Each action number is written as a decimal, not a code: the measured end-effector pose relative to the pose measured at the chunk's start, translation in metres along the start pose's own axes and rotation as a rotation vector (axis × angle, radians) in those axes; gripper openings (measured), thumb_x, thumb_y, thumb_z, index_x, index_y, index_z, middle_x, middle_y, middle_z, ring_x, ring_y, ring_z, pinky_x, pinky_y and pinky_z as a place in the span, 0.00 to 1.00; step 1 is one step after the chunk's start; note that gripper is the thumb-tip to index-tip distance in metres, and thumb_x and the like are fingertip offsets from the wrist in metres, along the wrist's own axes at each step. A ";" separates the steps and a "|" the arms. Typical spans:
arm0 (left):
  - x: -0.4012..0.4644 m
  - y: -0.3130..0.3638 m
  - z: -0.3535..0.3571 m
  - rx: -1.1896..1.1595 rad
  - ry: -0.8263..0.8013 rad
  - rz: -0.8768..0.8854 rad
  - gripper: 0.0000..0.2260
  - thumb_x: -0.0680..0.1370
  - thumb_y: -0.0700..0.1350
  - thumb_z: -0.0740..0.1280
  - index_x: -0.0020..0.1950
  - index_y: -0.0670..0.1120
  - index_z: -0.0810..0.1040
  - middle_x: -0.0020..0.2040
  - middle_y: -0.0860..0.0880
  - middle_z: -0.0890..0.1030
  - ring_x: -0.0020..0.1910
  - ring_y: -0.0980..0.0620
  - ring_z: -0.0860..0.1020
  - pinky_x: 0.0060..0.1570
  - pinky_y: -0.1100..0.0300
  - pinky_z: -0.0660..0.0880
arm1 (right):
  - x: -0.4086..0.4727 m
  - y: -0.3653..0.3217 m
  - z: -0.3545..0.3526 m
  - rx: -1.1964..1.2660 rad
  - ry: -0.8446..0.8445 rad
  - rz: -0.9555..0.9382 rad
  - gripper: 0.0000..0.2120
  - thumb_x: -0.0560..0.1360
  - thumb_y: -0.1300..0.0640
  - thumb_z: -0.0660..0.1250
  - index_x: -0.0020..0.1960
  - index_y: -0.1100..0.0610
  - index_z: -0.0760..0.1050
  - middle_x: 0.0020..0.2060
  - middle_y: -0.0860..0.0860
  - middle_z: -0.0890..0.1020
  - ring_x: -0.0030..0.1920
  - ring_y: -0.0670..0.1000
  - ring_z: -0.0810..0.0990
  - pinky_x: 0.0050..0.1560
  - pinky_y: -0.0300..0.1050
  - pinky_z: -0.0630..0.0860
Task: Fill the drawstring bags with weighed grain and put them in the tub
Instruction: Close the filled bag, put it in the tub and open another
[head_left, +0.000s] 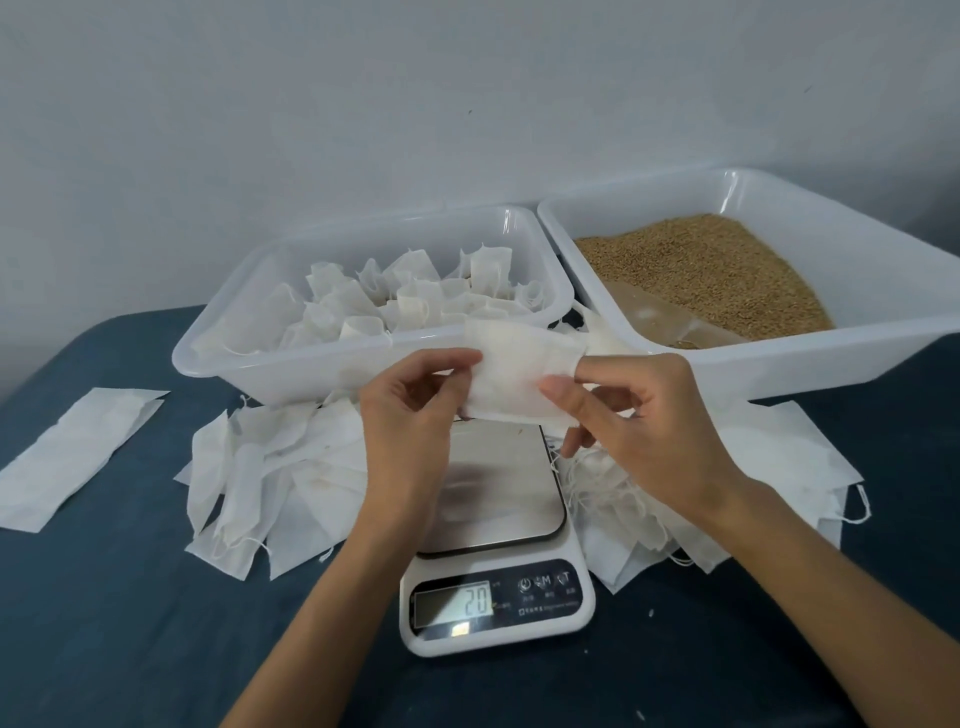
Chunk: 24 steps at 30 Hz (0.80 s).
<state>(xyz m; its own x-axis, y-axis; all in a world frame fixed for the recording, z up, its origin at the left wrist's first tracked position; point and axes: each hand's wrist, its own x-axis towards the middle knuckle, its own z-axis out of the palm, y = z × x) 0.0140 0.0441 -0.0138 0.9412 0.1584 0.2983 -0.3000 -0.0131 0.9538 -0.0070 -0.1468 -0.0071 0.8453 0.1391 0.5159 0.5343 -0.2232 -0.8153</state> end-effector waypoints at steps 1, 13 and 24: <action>0.000 -0.001 0.001 0.010 -0.013 -0.012 0.13 0.79 0.30 0.68 0.48 0.46 0.87 0.41 0.51 0.86 0.36 0.55 0.76 0.40 0.65 0.75 | 0.000 -0.001 0.001 -0.031 -0.019 -0.040 0.15 0.79 0.54 0.70 0.38 0.62 0.80 0.32 0.51 0.80 0.30 0.49 0.84 0.27 0.43 0.76; 0.002 0.001 -0.002 -0.005 0.010 -0.048 0.11 0.80 0.31 0.67 0.50 0.44 0.86 0.44 0.50 0.85 0.34 0.53 0.76 0.37 0.61 0.74 | 0.001 -0.015 -0.004 0.026 -0.102 0.058 0.15 0.83 0.50 0.62 0.42 0.35 0.79 0.33 0.35 0.77 0.30 0.55 0.86 0.26 0.44 0.72; -0.018 0.003 0.012 0.678 -0.314 0.491 0.30 0.73 0.42 0.75 0.75 0.44 0.73 0.64 0.48 0.82 0.66 0.47 0.79 0.76 0.42 0.65 | 0.006 -0.030 -0.020 0.099 -0.231 0.262 0.25 0.74 0.34 0.53 0.55 0.49 0.78 0.36 0.44 0.86 0.31 0.57 0.85 0.34 0.49 0.79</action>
<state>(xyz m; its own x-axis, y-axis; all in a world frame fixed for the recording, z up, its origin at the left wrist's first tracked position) -0.0018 0.0291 -0.0157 0.7599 -0.2952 0.5791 -0.6178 -0.6051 0.5022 -0.0181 -0.1580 0.0259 0.9256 0.3063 0.2225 0.2878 -0.1876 -0.9391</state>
